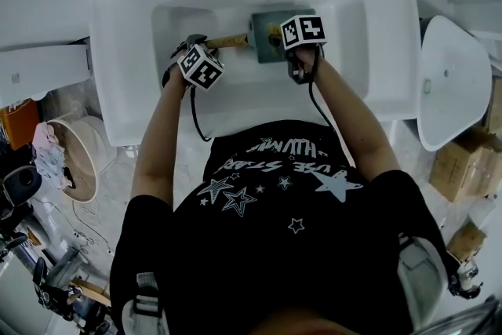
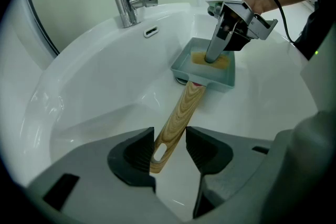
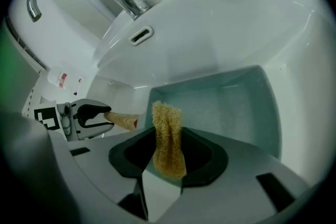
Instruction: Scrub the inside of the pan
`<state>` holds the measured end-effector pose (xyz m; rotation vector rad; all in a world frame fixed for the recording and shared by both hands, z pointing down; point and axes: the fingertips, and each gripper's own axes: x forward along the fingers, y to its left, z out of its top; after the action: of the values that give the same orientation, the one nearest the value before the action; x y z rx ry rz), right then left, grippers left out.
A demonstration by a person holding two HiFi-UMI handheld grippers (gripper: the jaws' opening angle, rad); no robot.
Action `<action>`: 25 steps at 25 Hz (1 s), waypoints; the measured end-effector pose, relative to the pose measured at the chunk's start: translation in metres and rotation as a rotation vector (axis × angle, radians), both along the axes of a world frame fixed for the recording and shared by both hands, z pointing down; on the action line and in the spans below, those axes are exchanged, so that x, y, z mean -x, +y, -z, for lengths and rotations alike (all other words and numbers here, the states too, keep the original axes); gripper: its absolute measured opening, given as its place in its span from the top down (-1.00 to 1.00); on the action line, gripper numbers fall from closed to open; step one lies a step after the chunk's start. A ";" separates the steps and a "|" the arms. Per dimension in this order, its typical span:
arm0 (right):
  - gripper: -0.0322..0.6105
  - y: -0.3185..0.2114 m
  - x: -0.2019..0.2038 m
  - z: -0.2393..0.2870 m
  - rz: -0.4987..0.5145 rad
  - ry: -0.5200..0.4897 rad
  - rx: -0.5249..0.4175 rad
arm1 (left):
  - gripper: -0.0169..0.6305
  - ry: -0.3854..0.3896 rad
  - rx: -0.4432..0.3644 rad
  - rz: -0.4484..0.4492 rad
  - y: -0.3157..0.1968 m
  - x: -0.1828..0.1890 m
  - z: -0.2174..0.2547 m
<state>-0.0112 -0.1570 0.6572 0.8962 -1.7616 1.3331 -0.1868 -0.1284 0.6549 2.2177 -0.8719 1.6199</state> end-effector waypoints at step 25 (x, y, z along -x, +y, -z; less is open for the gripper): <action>0.44 0.022 0.034 -0.017 -0.067 -0.045 0.093 | 0.36 -0.002 0.000 0.004 -0.001 0.001 0.000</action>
<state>-0.0449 -0.1352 0.6745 0.8870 -1.7012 1.4764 -0.1874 -0.1289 0.6552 2.2125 -0.8764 1.6210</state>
